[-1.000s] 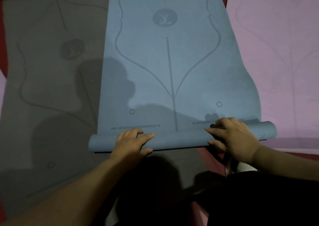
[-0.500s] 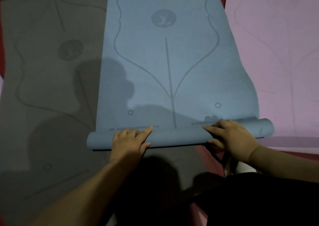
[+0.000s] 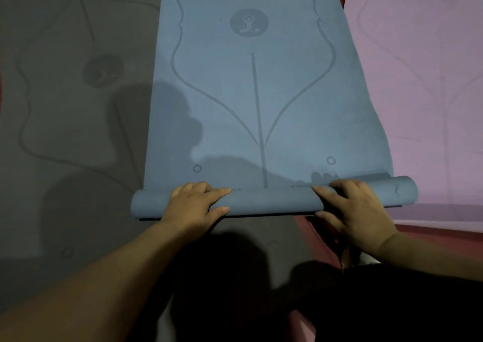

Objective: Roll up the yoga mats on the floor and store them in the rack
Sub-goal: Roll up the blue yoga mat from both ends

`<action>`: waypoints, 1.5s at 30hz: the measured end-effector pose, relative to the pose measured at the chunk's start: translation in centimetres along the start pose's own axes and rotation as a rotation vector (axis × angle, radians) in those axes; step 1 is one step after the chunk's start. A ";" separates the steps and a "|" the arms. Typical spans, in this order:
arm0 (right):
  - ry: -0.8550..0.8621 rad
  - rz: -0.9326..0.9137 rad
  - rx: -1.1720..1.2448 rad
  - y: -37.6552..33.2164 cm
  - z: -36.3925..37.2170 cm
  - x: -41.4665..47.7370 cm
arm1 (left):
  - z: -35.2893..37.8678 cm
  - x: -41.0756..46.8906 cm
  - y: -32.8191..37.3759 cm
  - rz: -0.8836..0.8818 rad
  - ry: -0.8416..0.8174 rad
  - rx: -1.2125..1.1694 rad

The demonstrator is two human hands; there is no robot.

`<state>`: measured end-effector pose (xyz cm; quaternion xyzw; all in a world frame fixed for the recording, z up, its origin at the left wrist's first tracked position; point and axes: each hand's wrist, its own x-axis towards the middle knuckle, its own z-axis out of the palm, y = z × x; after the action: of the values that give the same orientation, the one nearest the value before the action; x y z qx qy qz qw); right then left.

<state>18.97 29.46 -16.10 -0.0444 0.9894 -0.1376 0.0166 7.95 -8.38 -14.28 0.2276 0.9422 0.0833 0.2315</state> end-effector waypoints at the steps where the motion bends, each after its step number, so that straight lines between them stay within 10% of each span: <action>1: -0.010 0.006 -0.004 0.1 0.0 0.0 | -0.2 0.1 0.0 -0.007 -0.017 -0.006; 12: -0.266 0.061 -0.020 1.1 -1.9 3.3 | 2.7 -1.7 2.4 -0.081 0.346 0.009; 26: -0.025 -0.018 -0.128 0.6 -0.1 2.2 | 0.2 1.1 0.6 -0.060 0.069 0.146; 37: -0.359 0.087 -0.038 1.3 -2.3 5.8 | 0.8 0.1 2.9 -0.174 0.179 0.054; 45: -0.363 0.118 -0.136 0.2 -3.0 5.4 | -0.4 0.6 2.8 -0.180 -0.048 0.119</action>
<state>13.42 29.99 -13.44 -0.0115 0.9780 -0.0592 0.1997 8.37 -5.64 -13.43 0.1575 0.9562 0.0008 0.2468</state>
